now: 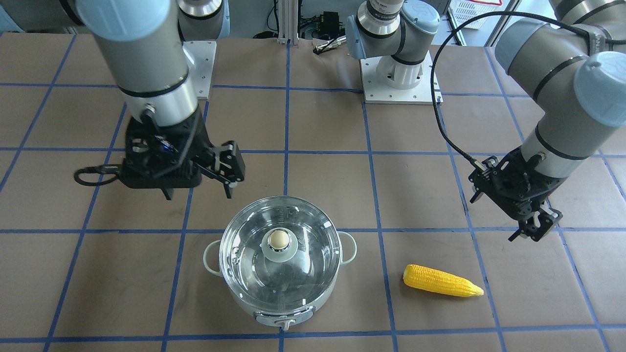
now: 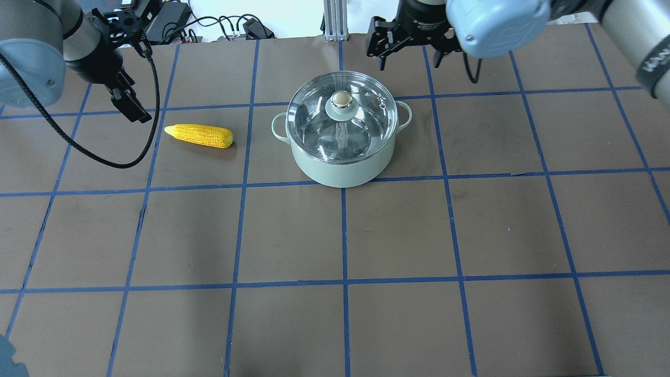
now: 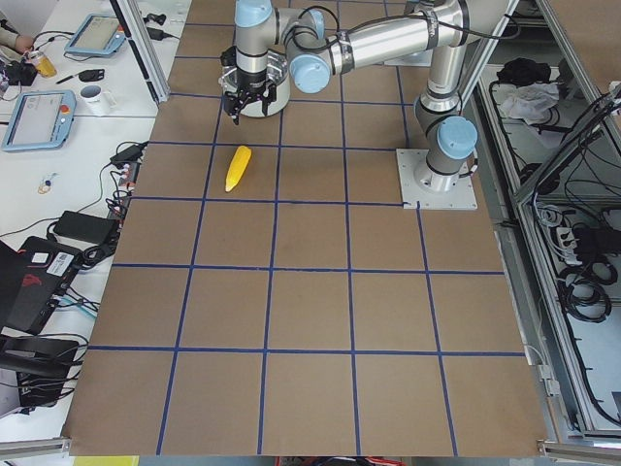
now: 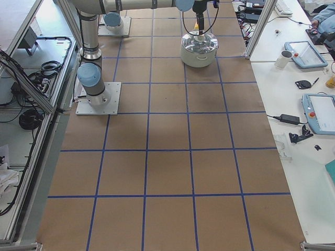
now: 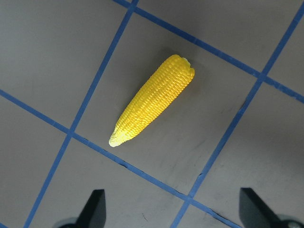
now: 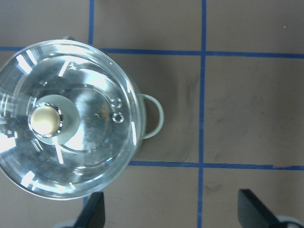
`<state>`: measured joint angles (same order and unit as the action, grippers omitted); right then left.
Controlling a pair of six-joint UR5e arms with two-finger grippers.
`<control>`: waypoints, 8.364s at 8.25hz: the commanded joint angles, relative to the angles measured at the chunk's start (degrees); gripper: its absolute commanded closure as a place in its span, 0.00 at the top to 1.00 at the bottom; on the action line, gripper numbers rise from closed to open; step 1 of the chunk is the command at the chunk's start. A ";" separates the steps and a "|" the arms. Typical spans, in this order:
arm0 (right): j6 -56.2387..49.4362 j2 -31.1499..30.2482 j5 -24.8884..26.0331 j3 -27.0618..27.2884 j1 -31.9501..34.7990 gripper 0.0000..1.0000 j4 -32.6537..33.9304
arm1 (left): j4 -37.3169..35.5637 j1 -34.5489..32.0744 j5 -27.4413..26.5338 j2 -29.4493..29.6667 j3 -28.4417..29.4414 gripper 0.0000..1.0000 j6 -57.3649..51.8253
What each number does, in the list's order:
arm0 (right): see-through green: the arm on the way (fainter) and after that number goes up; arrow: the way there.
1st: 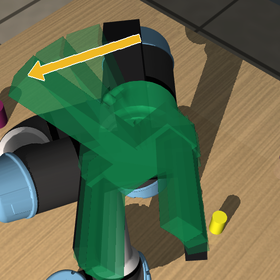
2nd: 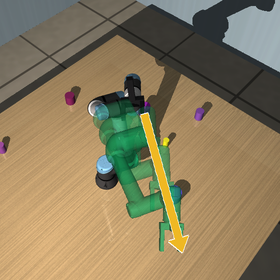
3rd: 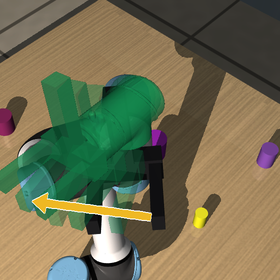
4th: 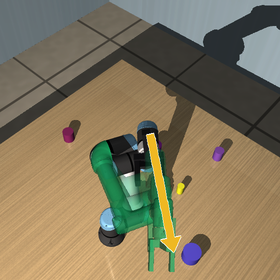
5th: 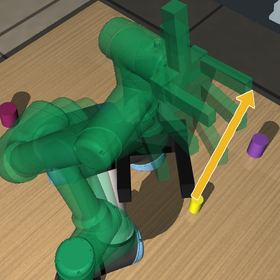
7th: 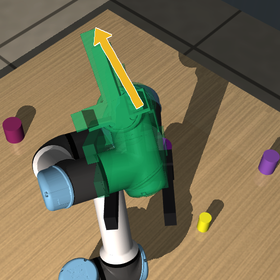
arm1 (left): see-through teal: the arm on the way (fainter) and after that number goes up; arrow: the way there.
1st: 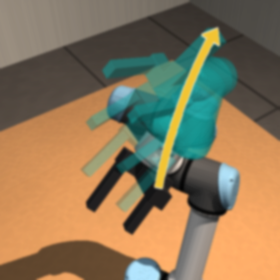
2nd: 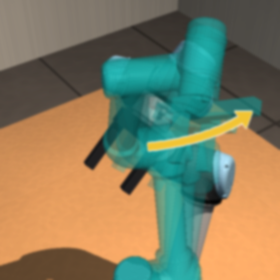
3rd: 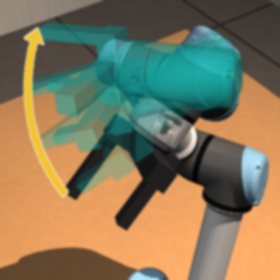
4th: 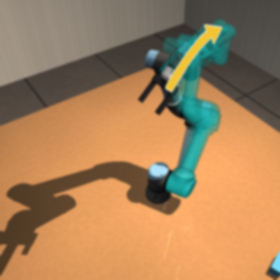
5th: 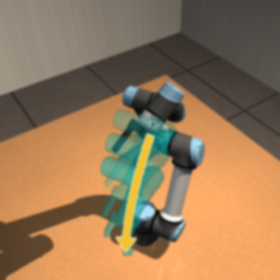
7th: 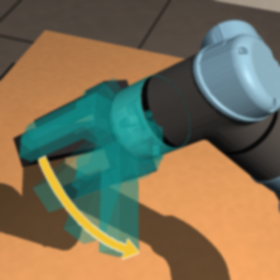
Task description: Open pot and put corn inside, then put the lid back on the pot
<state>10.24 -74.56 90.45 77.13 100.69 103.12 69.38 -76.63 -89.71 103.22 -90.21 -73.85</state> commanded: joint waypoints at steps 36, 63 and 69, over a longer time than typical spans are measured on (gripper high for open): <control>-15.77 -14.38 -4.05 5.93 -11.13 0.15 -14.97 | -5.30 -18.26 3.31 0.58 0.74 0.00 8.14; -12.29 -9.13 -3.26 4.35 -5.88 0.16 -4.00 | -5.79 -19.90 6.30 -2.03 1.00 1.00 51.61; 7.16 6.17 -0.27 3.56 7.68 0.14 13.41 | 15.55 -17.07 0.50 -13.20 -0.14 1.00 72.31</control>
<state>15.68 -71.22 90.33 80.80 107.12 114.01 76.87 -94.34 -88.10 92.89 -89.90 -8.04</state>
